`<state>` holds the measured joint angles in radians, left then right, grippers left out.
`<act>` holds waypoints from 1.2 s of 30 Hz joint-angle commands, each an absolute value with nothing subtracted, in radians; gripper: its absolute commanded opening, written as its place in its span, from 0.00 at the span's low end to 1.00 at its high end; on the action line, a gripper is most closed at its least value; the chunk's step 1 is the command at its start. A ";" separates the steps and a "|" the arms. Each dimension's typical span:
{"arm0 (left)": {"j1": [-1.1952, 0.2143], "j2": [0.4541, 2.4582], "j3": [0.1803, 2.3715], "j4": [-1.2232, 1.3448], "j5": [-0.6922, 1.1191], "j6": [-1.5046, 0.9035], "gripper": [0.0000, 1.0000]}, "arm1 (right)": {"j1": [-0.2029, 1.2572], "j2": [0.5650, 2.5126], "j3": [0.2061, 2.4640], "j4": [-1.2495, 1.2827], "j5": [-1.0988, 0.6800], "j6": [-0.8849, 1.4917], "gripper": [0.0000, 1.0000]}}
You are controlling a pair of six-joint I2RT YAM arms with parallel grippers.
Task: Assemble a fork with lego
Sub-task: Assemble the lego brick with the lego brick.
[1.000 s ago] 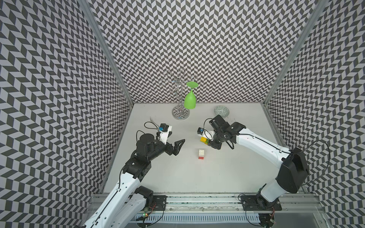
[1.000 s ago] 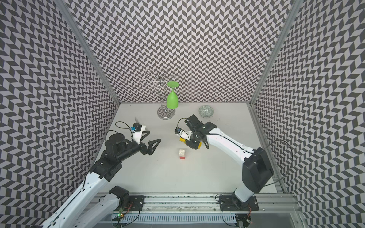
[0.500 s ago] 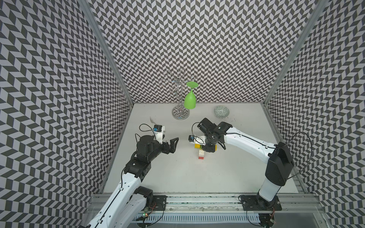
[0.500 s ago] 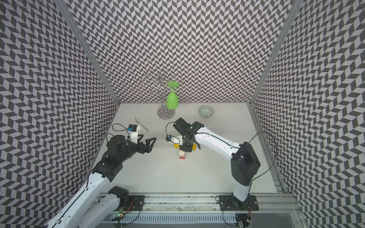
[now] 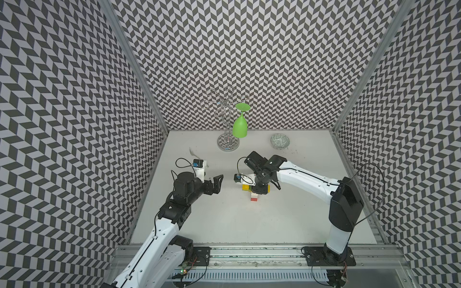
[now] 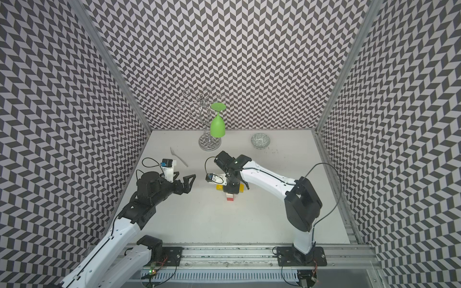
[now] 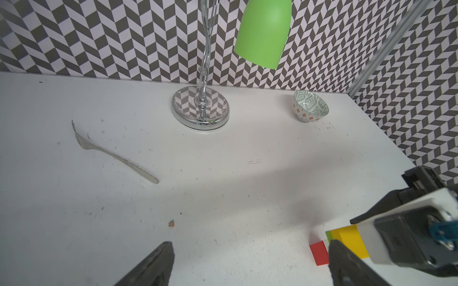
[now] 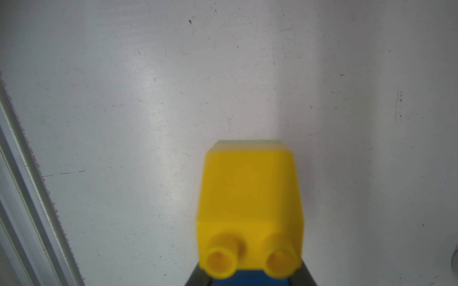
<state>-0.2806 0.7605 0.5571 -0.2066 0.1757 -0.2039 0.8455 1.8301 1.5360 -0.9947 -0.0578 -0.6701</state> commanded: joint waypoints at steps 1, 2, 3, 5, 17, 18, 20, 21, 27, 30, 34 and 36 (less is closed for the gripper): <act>-0.272 0.759 0.548 -0.184 0.157 -0.207 0.99 | 0.852 1.841 1.542 -0.970 -0.077 -0.672 0.00; -0.272 0.759 0.546 -0.184 0.159 -0.207 0.99 | 0.853 1.842 1.542 -0.969 -0.081 -0.672 0.00; -0.272 0.759 0.548 -0.184 0.160 -0.207 0.99 | 0.852 1.842 1.542 -0.969 -0.083 -0.673 0.00; -0.272 0.759 0.546 -0.184 0.161 -0.207 0.99 | 0.852 1.845 1.537 -0.970 -0.084 -0.673 0.00; -0.270 0.760 0.545 -0.181 0.166 -0.207 0.99 | 0.853 1.848 1.507 -0.976 -0.104 -0.681 0.00; -0.270 0.761 0.543 -0.181 0.166 -0.207 0.99 | 0.853 1.848 1.505 -0.976 -0.103 -0.681 0.00; -0.270 0.761 0.545 -0.181 0.166 -0.207 0.99 | 0.854 1.851 1.504 -0.976 -0.102 -0.679 0.00; -0.270 0.761 0.544 -0.181 0.167 -0.207 0.99 | 0.853 1.852 1.504 -0.974 -0.101 -0.678 0.00; -0.270 0.761 0.544 -0.181 0.167 -0.207 0.99 | 0.853 1.860 1.504 -0.967 -0.106 -0.675 0.00; -0.268 0.761 0.544 -0.181 0.168 -0.207 0.99 | 0.853 1.864 1.505 -0.962 -0.106 -0.672 0.00; -0.268 0.759 0.544 -0.181 0.170 -0.207 0.98 | 0.852 1.877 1.512 -0.965 -0.103 -0.657 0.00; -0.268 0.759 0.544 -0.181 0.170 -0.207 0.99 | 0.851 1.886 1.517 -0.973 -0.103 -0.651 0.00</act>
